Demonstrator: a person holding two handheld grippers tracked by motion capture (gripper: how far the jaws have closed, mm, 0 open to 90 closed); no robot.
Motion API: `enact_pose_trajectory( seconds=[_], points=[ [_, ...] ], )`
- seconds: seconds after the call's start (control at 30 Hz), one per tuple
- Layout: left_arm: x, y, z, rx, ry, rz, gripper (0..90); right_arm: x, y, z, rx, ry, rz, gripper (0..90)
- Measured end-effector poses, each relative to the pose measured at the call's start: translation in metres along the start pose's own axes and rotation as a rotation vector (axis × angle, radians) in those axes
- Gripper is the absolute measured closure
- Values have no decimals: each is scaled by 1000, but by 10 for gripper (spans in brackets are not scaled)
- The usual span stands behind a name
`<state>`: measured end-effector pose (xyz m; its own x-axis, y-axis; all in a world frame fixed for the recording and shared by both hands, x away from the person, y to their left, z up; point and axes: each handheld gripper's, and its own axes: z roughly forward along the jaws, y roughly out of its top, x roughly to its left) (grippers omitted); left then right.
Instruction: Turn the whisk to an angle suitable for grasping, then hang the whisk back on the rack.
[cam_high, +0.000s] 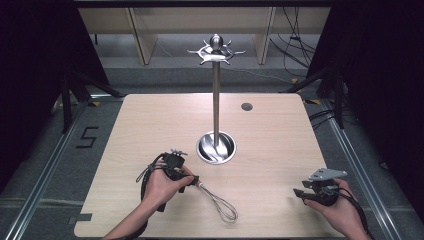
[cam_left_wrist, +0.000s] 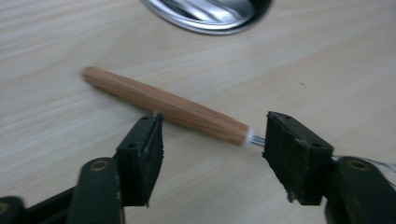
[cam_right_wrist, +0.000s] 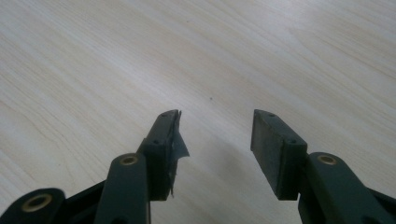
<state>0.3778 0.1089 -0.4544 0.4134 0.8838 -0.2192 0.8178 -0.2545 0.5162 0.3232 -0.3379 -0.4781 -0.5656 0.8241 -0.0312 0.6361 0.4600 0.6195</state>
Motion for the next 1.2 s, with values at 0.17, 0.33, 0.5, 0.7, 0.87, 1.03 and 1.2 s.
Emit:
enact_pose_trajectory(
  seconds=[0.17,0.33,0.5,0.7,0.87,1.03,1.2],
  points=[
    [10,0,3,8,48,-46,273,2,2,-3,8,1,12,525],
    [16,1,12,40,28,-117,253,4,5,0,-1,15,-17,523],
    [13,8,20,63,-13,-152,249,3,3,1,-7,9,-15,521],
    [11,12,29,101,28,-159,245,3,2,-1,0,12,-8,517],
    [9,14,36,128,44,-159,243,5,3,-4,4,0,-6,515],
    [9,17,43,158,50,-161,269,5,3,-2,12,11,4,513],
    [11,19,44,197,58,-126,344,4,2,-2,6,12,7,512]
  ],
)
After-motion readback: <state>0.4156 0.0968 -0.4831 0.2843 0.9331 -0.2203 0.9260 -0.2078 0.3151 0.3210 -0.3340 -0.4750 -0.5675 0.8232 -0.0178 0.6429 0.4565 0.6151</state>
